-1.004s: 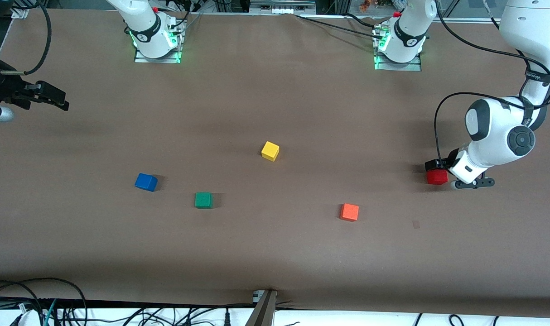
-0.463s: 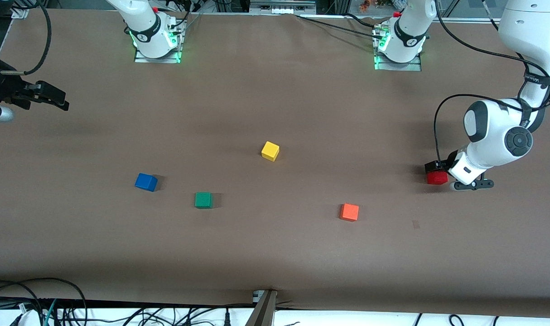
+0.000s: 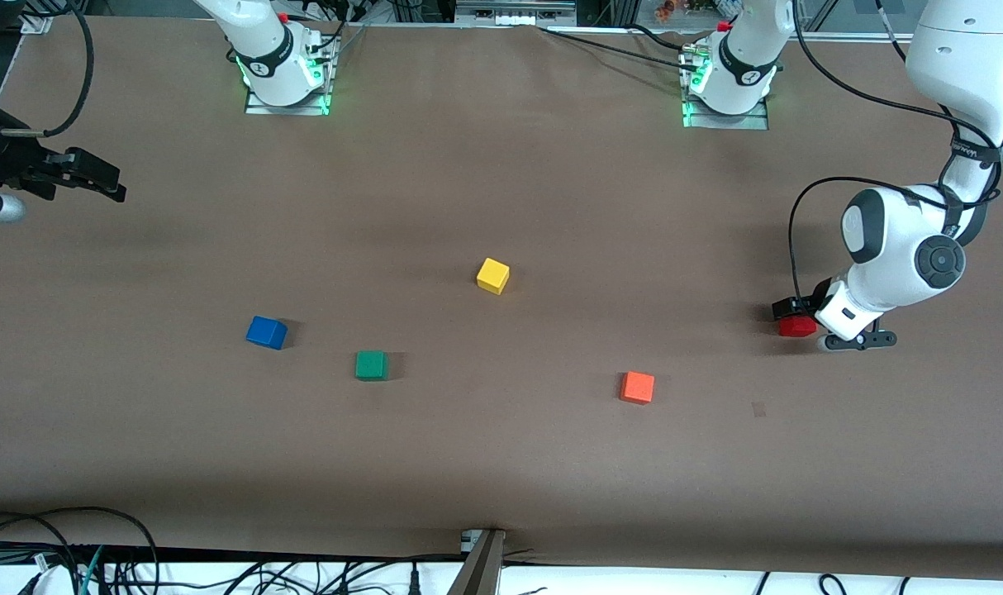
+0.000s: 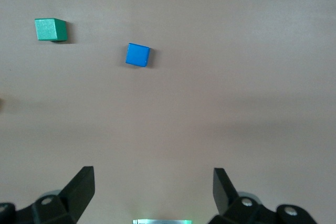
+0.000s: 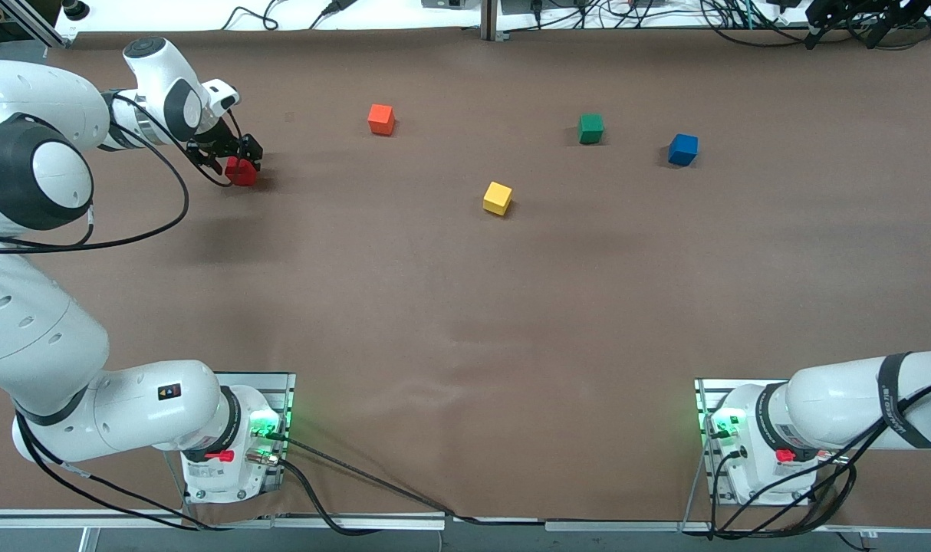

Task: Pass red block to right arm, stack on blue
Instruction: 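Close the left gripper on the red cube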

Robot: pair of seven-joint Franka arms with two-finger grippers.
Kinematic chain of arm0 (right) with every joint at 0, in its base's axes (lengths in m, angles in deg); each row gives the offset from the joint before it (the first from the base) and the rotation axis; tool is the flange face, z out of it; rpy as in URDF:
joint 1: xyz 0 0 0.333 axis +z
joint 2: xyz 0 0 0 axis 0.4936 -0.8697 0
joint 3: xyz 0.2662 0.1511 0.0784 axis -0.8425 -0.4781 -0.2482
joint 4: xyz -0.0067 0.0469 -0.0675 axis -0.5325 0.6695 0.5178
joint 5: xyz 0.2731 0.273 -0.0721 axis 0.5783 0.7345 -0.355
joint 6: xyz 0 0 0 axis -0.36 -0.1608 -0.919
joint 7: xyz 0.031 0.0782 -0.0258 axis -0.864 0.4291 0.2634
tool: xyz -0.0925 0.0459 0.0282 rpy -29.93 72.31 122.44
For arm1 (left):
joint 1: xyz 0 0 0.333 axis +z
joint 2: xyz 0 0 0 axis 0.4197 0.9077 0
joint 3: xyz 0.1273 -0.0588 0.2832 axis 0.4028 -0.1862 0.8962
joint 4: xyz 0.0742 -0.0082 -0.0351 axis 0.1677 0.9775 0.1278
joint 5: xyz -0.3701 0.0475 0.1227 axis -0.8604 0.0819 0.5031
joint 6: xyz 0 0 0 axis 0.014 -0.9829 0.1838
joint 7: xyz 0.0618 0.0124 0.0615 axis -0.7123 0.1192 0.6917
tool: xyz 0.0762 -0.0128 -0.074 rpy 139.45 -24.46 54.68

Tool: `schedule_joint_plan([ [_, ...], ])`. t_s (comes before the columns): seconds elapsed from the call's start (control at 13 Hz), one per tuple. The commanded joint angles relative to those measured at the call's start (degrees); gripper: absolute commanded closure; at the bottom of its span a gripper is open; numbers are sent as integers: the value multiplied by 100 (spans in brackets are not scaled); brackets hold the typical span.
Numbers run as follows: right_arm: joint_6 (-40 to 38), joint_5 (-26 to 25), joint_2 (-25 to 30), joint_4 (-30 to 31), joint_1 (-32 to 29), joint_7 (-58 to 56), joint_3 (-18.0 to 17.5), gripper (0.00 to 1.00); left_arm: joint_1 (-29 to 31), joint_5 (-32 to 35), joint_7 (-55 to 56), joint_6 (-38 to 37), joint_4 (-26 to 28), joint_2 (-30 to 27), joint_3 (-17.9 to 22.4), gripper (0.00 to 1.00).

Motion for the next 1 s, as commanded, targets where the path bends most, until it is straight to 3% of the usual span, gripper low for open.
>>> schedule_joint_plan([
  [0.0, -80, 60, 80, 4, -72, 66, -38, 0, 23, 134, -106, 9, -129, 109, 1, 27],
  [0.15, -71, 60, 80, 4, -64, 66, -38, 0, 23, 161, -124, 9, -172, 127, 18, 37],
  [0.39, -71, 60, 80, 4, -63, 66, -29, 0, 49, 442, -124, 9, -208, 179, 18, 72],
  [0.54, -80, 69, 72, 13, -63, 75, -38, 0, 49, 442, -498, -70, -208, 57, 9, 100],
  [0.93, -124, 113, 54, -5, -63, 75, -55, 0, 49, 442, -1683, -114, -225, -251, -26, 100],
])
